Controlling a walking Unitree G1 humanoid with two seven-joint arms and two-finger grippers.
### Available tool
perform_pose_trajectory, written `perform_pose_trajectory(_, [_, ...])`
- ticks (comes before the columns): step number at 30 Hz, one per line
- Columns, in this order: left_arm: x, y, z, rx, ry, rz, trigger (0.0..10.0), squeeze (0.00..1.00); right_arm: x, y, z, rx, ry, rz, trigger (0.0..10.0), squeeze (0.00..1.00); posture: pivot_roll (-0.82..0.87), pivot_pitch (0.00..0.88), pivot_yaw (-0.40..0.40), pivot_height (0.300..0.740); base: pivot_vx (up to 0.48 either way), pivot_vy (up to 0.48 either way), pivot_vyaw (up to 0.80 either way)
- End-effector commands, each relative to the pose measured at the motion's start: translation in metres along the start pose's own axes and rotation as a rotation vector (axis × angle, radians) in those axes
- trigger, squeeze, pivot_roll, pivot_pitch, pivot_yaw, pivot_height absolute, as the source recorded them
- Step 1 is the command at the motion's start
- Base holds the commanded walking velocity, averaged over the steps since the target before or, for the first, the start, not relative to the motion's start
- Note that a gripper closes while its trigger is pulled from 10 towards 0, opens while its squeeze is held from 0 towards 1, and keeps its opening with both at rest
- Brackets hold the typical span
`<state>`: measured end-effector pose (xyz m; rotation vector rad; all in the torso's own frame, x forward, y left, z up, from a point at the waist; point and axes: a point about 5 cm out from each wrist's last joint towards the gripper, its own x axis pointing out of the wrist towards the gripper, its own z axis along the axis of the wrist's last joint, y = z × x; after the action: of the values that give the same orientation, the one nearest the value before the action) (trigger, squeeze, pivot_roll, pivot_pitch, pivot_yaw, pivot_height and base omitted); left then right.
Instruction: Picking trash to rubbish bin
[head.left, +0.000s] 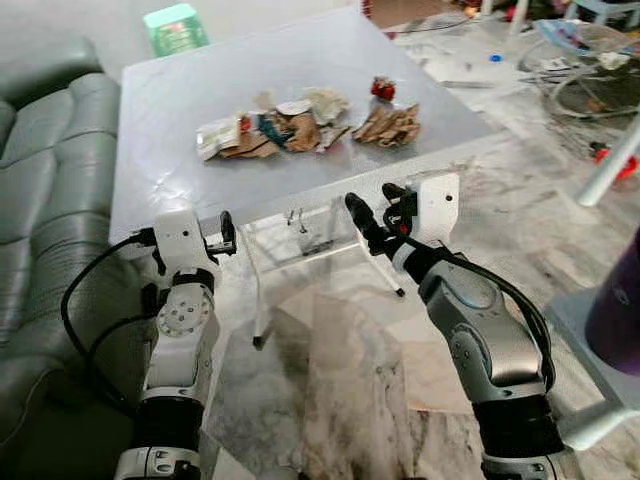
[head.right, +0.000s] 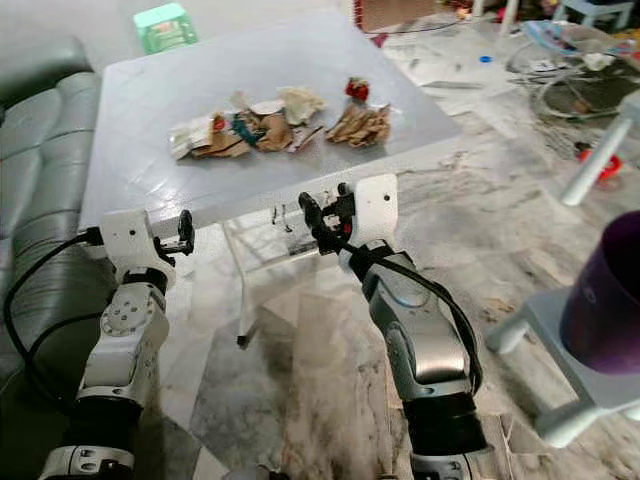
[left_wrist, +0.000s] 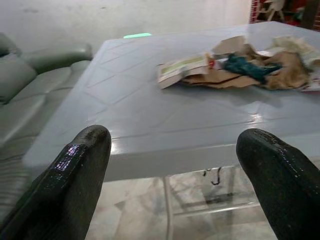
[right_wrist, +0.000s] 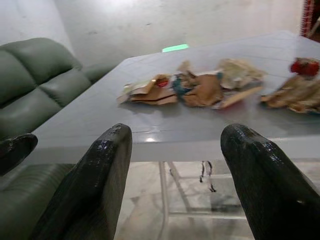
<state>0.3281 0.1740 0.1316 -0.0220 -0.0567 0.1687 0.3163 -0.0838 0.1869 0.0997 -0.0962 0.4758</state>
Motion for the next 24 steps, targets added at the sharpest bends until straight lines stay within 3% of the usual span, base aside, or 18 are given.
perform_pose_trajectory(1, [-0.004, 0.006, 0.002, 0.014, -0.021, -0.002, 10.0, 0.00, 0.001, 0.007, 0.004, -0.020, -0.021, 0.034, 10.0, 0.00, -0.05, 0.086, 0.099, 0.740, 0.000, 0.000, 0.80])
perform_pose_trajectory(11, [-0.015, 0.003, 0.011, -0.003, -0.089, -0.072, 10.0, 0.00, 0.002, 0.005, 0.003, -0.028, -0.019, 0.027, 10.0, 0.00, -0.04, 0.083, 0.091, 0.740, 0.000, 0.000, 0.78])
perform_pose_trajectory(20, [-0.020, 0.006, 0.013, 0.007, -0.093, -0.068, 10.0, 0.00, 0.004, -0.003, 0.004, -0.067, -0.018, -0.029, 10.0, 0.00, -0.03, 0.084, 0.083, 0.740, 0.000, 0.000, 0.00])
perform_pose_trajectory(24, [-0.024, -0.003, 0.023, -0.029, -0.144, -0.138, 10.0, 0.00, 0.005, -0.010, 0.010, -0.135, -0.059, -0.072, 10.0, 0.00, -0.03, 0.087, 0.083, 0.740, 0.000, 0.000, 0.00])
